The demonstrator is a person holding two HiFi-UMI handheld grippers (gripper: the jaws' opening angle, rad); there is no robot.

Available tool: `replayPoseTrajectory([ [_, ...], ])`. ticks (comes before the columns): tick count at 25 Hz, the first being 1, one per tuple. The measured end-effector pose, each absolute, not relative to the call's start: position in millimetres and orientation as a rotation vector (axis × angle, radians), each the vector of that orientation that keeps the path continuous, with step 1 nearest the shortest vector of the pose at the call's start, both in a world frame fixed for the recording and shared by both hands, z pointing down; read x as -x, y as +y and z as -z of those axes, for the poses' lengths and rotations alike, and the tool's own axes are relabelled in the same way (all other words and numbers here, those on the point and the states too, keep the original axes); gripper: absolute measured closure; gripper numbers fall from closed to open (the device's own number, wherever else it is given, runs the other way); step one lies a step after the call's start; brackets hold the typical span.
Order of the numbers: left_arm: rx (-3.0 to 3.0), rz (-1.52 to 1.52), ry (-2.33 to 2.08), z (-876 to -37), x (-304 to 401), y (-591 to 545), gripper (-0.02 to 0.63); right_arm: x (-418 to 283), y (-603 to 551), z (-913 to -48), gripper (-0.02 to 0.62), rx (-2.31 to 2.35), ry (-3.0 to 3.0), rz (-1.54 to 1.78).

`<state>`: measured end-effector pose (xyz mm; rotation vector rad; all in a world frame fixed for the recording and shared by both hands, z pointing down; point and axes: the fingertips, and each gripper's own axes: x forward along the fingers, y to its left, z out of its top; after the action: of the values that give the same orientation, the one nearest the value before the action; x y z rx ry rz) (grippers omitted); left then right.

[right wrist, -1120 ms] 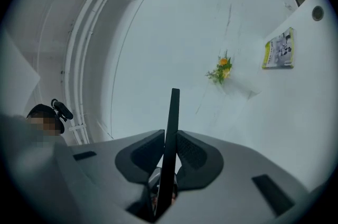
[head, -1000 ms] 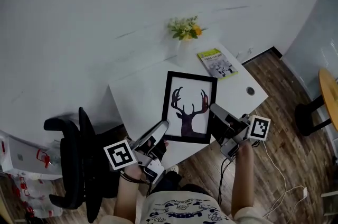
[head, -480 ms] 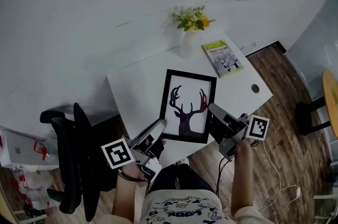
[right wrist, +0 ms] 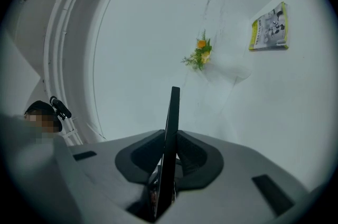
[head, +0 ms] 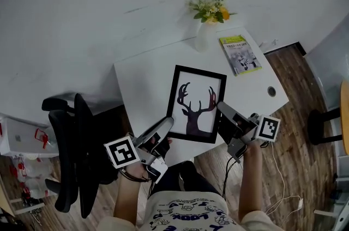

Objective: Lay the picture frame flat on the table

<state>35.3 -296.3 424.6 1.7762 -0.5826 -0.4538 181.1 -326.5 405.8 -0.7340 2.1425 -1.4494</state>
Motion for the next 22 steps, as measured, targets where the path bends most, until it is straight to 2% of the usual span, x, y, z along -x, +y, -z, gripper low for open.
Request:
replayPoseTrajectory([
  [10,-1.698,0.38,-0.682,-473,-33,-302,0.522,-177,-338,-462,0.513,0.752,2.118,1.613],
  [22,-1.716,0.113,-0.845,-565,-30,-296,0.52,-171,-339,-553,0.512,0.874,2.16,1.785],
])
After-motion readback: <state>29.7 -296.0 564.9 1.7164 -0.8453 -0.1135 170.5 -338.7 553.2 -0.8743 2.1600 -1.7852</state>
